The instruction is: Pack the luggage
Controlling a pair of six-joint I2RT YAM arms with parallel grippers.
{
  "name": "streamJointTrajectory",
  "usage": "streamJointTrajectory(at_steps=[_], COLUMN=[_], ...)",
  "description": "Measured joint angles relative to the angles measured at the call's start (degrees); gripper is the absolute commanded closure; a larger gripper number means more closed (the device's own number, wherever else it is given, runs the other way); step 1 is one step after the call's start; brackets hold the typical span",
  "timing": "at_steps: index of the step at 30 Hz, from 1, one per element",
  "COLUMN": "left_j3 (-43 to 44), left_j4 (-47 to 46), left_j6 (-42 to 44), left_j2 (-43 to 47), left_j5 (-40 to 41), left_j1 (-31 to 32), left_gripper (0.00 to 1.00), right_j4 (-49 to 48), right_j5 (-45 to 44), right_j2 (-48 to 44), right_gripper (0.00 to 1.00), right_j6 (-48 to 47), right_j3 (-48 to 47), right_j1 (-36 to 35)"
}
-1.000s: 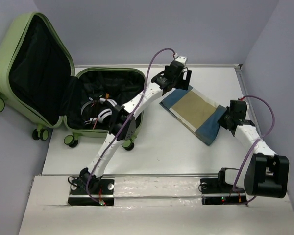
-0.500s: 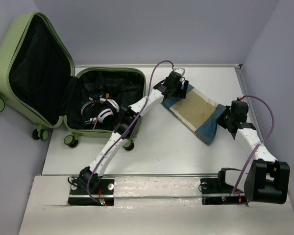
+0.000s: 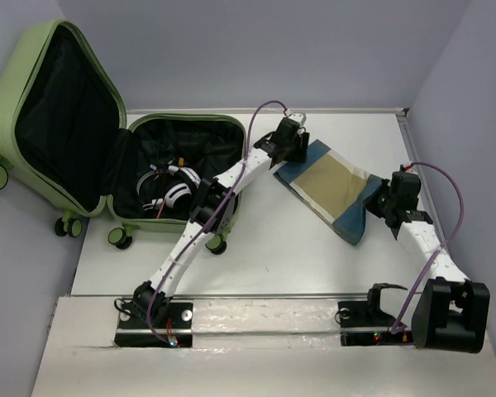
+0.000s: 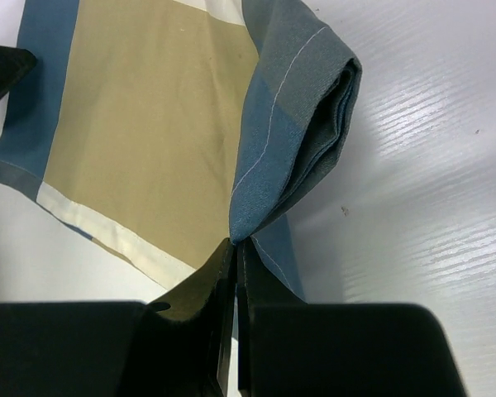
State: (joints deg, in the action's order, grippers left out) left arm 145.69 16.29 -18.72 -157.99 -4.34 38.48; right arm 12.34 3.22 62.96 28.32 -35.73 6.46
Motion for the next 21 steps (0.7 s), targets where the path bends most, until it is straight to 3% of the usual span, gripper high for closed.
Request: streamJointTrajectory(at_steps=[3,7,8,9,14,21], left_j3=[-1.92,-3.72,-4.17,-5.18,-12.11,-28.50], left_j4=[-0.83,-0.09,-0.17,-0.22,-2.36,-4.83], left_j6=[1.66,3.43,3.52,3.65,3.74,2.34], left_j2=[0.70,1.75,2.03,2.45,6.25,17.22], left_j5=[0.61,1.05,1.11,1.16,-0.96,-4.68], left_j1=[1.27,3.43,3.96,4.35,5.09,4.83], left_gripper=[0.49,0.72,0.87,0.94,0.94,0.94], right_j4=[0.02,-0.07,-0.22,-0.26,0.07,0.42], right_j5=[0.33,1.16,1.31,1.38,1.60,1.90], right_j2=[-0.31,-1.68,-1.99,-2.34,-4.17,-7.56], right_gripper=[0.93,0.93,0.93,0.93,0.93,0.93], right_j6=[0.31,1.05,1.14,1.31,1.53,1.53], right_j3=[0.00,0.35,0.66,1.01,2.14,2.14], right_j1=[0.00,0.00,0.00,0.00,0.00,0.00])
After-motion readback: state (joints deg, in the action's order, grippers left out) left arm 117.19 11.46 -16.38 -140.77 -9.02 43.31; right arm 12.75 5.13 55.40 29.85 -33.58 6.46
